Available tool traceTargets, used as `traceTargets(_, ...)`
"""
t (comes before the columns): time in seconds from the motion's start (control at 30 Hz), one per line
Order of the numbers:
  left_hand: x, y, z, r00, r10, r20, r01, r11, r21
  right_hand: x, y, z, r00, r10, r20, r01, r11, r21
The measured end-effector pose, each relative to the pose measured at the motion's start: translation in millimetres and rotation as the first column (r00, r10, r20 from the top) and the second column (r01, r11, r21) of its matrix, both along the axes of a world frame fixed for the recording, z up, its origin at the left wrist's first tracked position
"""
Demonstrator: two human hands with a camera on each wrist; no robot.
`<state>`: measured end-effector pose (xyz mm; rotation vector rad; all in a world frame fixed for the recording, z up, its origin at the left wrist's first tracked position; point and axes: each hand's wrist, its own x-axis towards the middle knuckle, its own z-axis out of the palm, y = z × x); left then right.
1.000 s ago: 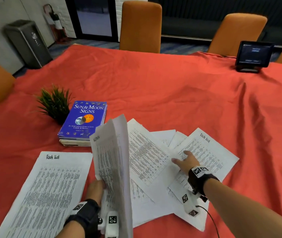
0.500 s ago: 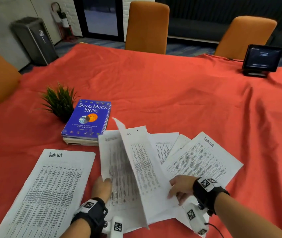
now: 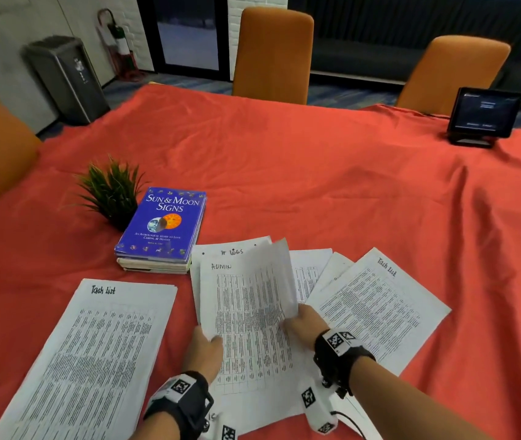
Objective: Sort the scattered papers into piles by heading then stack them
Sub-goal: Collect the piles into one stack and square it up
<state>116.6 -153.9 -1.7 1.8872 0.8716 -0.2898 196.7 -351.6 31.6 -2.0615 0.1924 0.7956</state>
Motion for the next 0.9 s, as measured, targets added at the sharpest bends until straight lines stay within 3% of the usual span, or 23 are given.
traceTargets(0.13, 8.9, 19.1, 14.1, 0.972, 0.124, 0.200, -0.085, 0.978, -0.192, -8.1, -9.0, 22.9, 0.989, -0.050, 0.140, 0.012, 0.966, 0.260)
traceTargets(0.23, 24.2, 33.9, 39.6, 0.933, 0.169, 0.318, -0.023, 0.909, -0.416, -12.9, -16.8, 42.2, 0.964, -0.107, 0.244, 0.007, 0.926, 0.378)
traceTargets(0.37, 38.7, 35.7, 80.9, 0.883, 0.115, 0.456, 0.049, 0.942, -0.332, -13.6, -15.7, 65.7, 0.890, -0.206, 0.408, -0.007, 0.886, 0.463)
traceTargets(0.5, 39.5, 22.9, 116.0, 0.784, 0.102, 0.613, 0.056, 0.971, -0.233, -9.1, -12.9, 96.9, 0.774, -0.364, 0.518, 0.030, 0.838, 0.544)
traceTargets(0.63, 35.4, 15.1, 132.1, 0.708, 0.106, 0.698, 0.120, 0.956, -0.266, -10.7, -14.0, 118.4, 0.677, -0.423, 0.602, -0.024, 0.806, 0.592)
traceTargets(0.77, 30.9, 13.6, 121.1, 0.692, 0.139, 0.708, 0.118, 0.946, -0.301, -16.9, -8.2, 115.1, 0.660, -0.468, 0.588, -0.014, 0.775, 0.632)
traceTargets(0.9, 27.6, 12.3, 121.7, 0.630, 0.151, 0.762, 0.098, 0.958, -0.270, -20.9, -1.1, 109.6, 0.673, -0.482, 0.562, -0.029, 0.742, 0.670)
